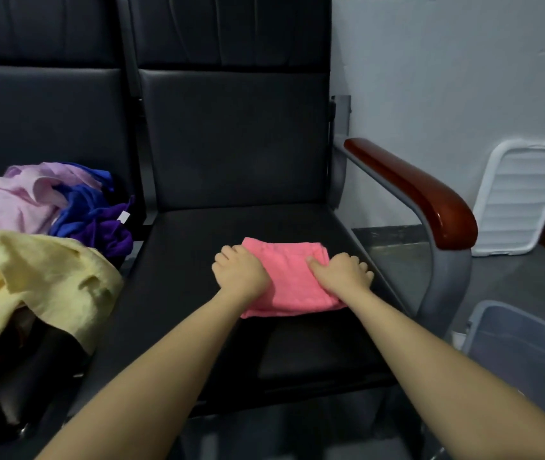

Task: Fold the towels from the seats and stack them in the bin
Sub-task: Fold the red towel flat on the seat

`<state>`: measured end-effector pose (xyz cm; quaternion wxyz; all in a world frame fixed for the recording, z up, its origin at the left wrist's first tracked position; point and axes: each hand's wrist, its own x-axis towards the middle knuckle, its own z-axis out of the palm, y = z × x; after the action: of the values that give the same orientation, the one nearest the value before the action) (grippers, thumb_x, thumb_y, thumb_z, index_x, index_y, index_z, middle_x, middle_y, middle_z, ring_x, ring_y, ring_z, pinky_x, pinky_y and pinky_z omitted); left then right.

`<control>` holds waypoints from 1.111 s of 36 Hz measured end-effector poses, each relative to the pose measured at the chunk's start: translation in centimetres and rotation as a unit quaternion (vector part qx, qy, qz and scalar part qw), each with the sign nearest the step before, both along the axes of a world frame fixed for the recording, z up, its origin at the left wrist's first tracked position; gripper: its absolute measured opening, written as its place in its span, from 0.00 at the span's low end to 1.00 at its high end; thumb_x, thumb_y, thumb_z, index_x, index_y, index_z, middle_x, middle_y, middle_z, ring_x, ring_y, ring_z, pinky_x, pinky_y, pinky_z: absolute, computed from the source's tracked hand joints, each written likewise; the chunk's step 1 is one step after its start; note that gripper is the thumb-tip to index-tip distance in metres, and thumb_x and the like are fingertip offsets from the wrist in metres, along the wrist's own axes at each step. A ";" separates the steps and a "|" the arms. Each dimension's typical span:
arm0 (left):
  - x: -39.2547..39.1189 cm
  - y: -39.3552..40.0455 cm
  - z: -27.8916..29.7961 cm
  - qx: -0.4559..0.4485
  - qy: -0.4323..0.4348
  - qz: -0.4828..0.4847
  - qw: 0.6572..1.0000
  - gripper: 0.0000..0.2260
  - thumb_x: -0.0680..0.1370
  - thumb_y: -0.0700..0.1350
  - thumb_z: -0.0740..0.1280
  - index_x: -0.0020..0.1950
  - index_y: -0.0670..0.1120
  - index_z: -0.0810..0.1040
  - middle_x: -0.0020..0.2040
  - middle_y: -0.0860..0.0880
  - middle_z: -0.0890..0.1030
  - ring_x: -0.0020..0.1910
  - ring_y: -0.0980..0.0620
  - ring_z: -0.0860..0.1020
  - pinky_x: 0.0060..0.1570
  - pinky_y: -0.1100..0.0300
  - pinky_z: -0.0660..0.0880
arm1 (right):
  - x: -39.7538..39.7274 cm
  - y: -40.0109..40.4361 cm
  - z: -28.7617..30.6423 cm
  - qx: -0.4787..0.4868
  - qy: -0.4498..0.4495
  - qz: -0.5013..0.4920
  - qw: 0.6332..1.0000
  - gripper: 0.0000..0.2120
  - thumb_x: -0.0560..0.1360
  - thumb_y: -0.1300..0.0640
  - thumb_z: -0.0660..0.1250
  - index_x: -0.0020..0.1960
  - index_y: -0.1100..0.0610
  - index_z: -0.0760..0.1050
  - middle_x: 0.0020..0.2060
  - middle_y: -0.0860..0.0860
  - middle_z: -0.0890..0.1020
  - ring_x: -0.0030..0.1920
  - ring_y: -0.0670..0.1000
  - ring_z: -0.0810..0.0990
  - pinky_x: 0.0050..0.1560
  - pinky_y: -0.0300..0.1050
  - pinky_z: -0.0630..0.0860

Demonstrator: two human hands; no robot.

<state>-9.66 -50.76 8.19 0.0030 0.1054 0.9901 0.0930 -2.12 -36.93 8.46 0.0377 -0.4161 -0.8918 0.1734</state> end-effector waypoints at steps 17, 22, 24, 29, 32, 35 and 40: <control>0.3 0.3 0.7 0.046 0.069 -0.064 0.994 0.10 0.82 0.46 0.57 0.58 0.41 0.65 0.53 0.45 0.78 0.47 0.45 0.80 0.35 0.56 0.66 | 1.1 -1.8 0.3 0.024 0.134 0.082 0.987 0.17 0.81 0.47 0.55 0.61 0.59 0.66 0.52 0.55 0.78 0.42 0.52 0.76 0.35 0.45 0.68; 1.8 1.3 4.0 0.051 0.153 -0.091 0.983 0.09 0.82 0.46 0.56 0.57 0.41 0.65 0.51 0.46 0.78 0.44 0.46 0.80 0.26 0.59 0.56 | 3.1 -1.1 3.3 0.078 0.204 0.075 0.973 0.19 0.82 0.47 0.54 0.63 0.62 0.65 0.55 0.59 0.78 0.52 0.60 0.78 0.42 0.49 0.69; 2.5 1.7 5.3 0.068 0.177 -0.108 0.976 0.10 0.82 0.48 0.55 0.57 0.41 0.65 0.51 0.46 0.77 0.44 0.45 0.80 0.26 0.59 0.56 | 4.0 -0.7 4.7 0.097 0.221 0.070 0.968 0.20 0.82 0.47 0.54 0.63 0.63 0.65 0.55 0.60 0.77 0.53 0.62 0.78 0.43 0.50 0.69; 5.2 4.5 8.7 0.104 0.215 -0.151 0.959 0.15 0.83 0.53 0.54 0.59 0.41 0.65 0.53 0.45 0.77 0.46 0.44 0.80 0.35 0.55 0.65 | 7.9 1.2 8.6 0.146 0.260 0.035 0.954 0.19 0.82 0.47 0.53 0.60 0.62 0.65 0.55 0.59 0.77 0.54 0.62 0.78 0.46 0.53 0.73; 7.2 7.1 10.4 0.120 0.231 -0.184 0.948 0.16 0.83 0.53 0.53 0.59 0.41 0.65 0.53 0.45 0.77 0.46 0.44 0.80 0.35 0.54 0.65 | 10.4 3.2 10.3 0.177 0.266 0.005 0.948 0.20 0.81 0.46 0.53 0.60 0.62 0.65 0.55 0.59 0.77 0.53 0.62 0.78 0.44 0.52 0.72; 9.7 10.1 11.7 0.123 0.245 -0.221 0.936 0.16 0.83 0.53 0.53 0.60 0.40 0.65 0.54 0.44 0.77 0.47 0.43 0.80 0.35 0.54 0.64 | 13.4 5.5 11.4 0.189 0.265 -0.031 0.945 0.20 0.82 0.46 0.53 0.61 0.63 0.65 0.56 0.60 0.77 0.54 0.63 0.77 0.44 0.52 0.70; 14.6 16.6 12.4 0.140 0.242 -0.294 0.914 0.16 0.83 0.51 0.53 0.62 0.40 0.65 0.56 0.43 0.76 0.51 0.41 0.80 0.38 0.54 0.65 | 19.4 9.9 11.7 0.194 0.280 -0.102 0.935 0.20 0.81 0.46 0.53 0.60 0.63 0.65 0.55 0.61 0.78 0.54 0.65 0.77 0.48 0.57 0.72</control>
<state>4.89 -34.20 20.61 -0.2247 0.4102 0.8615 0.1976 17.32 -27.00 20.14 0.3828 -0.4243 -0.8142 0.1020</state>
